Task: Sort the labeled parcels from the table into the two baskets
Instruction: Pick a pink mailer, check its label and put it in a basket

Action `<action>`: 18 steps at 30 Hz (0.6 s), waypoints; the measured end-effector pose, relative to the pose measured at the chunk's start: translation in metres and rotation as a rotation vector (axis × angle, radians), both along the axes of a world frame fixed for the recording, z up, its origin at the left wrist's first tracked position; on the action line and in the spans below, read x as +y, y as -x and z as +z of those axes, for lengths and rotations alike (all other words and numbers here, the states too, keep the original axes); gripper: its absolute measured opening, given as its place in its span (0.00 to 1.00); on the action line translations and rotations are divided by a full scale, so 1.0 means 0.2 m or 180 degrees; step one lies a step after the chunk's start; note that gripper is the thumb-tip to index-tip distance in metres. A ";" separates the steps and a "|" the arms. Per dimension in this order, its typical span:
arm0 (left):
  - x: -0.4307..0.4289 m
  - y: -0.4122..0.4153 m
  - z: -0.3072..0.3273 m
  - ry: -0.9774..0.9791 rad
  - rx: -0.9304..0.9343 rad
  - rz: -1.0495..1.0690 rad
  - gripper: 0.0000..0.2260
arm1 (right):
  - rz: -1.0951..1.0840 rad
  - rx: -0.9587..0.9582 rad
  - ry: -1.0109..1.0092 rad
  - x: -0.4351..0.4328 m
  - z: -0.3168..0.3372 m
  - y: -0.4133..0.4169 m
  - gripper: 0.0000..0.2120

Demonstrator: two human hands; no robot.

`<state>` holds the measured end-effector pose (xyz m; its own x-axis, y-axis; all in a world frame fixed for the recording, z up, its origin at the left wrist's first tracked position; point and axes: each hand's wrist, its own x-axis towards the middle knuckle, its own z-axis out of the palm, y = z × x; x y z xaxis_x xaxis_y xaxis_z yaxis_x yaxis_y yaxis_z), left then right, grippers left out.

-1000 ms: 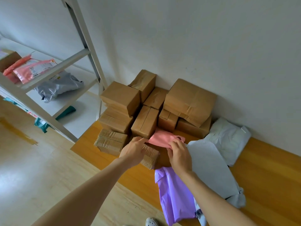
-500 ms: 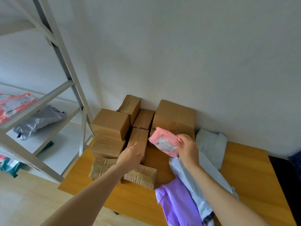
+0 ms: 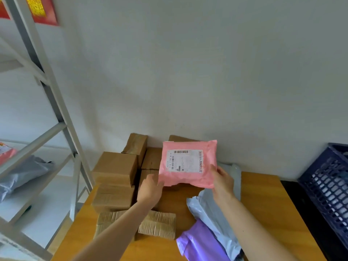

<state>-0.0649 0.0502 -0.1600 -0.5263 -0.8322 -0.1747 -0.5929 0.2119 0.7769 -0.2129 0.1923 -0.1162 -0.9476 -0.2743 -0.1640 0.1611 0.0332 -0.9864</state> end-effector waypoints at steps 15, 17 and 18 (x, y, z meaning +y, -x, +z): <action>0.19 0.00 0.20 -0.3270 0.2568 0.0669 0.17 | 0.0585 -0.1396 0.1688 -0.02 0.04 -0.28 0.16; 0.19 -0.01 0.22 -0.3155 0.2717 0.0653 0.20 | 0.0745 -0.1285 0.1546 0.00 0.04 -0.30 0.15; 0.18 -0.02 0.22 -0.3095 0.2764 0.0648 0.20 | 0.0838 -0.1203 0.1442 0.01 0.04 -0.31 0.14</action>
<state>-0.0605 0.0853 -0.1156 -0.6508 -0.6368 -0.4134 0.2178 -0.6782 0.7019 -0.1507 0.1943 -0.1079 -0.7387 -0.6100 -0.2866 0.5433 -0.2873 -0.7888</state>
